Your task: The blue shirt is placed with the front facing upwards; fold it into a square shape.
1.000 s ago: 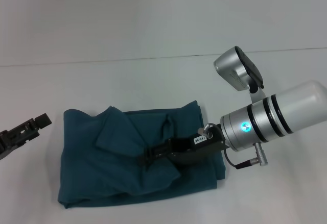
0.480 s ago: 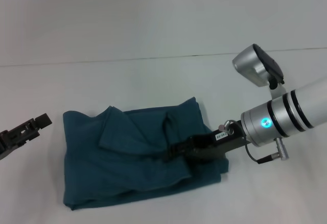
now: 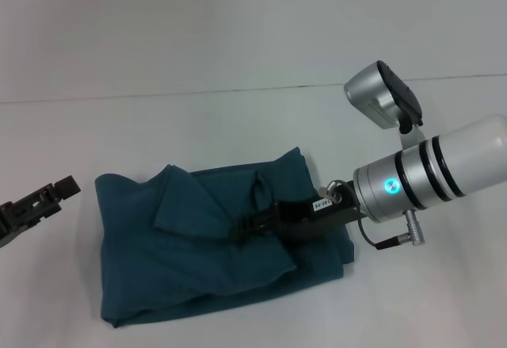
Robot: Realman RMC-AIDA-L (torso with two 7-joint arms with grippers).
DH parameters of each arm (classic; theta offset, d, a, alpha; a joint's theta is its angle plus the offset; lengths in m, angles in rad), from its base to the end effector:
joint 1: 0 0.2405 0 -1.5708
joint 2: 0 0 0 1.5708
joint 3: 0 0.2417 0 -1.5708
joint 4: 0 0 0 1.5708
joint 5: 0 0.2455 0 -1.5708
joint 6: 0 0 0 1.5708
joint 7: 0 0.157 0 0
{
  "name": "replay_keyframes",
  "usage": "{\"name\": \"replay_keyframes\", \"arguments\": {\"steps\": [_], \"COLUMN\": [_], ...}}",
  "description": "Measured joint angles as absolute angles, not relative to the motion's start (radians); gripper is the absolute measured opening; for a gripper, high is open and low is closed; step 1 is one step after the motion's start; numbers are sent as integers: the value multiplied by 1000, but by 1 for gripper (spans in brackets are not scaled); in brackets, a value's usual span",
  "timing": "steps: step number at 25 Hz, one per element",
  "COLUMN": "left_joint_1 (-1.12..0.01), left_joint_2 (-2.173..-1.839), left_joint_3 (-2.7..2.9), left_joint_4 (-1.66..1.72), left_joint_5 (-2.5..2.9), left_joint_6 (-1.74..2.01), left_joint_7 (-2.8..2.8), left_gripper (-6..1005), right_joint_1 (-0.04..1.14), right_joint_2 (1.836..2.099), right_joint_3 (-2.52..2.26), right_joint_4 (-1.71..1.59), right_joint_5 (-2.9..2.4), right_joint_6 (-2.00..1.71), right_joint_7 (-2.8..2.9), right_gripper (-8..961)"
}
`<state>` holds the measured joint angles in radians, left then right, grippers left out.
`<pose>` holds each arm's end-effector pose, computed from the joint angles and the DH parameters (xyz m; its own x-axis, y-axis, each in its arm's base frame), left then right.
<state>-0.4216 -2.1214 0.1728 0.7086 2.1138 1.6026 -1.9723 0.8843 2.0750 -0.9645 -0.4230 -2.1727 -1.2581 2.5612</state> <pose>-0.3438 0.3171 0.0509 0.0619 0.6570 0.7514 0.9392 -0.2930 0.1789 0.1968 0.4072 -0.0894 0.2036 -0.9701 -0.1320 -0.9743 -0.2140 0.0702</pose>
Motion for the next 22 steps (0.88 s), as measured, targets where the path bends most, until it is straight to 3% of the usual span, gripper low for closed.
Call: {"name": "replay_keyframes", "arguments": {"steps": [15, 22], "left_joint_1": [-422, -419], "left_joint_2": [-2122, -2122], "left_joint_3": [173, 170], "left_joint_4": [707, 706], "left_joint_5": [2114, 2114], "left_joint_6": [1601, 1601], "left_joint_7": [-1973, -1973], "left_gripper": [949, 949], "right_joint_1": [877, 882], "right_joint_2": [2078, 2078], "right_joint_3": [-964, -967], "right_joint_4": [-440, -434], "right_joint_5": [-2160, -2164], "right_joint_6": [-1252, -1253], "right_joint_7": [2587, 2593], "right_gripper": [828, 618]}}
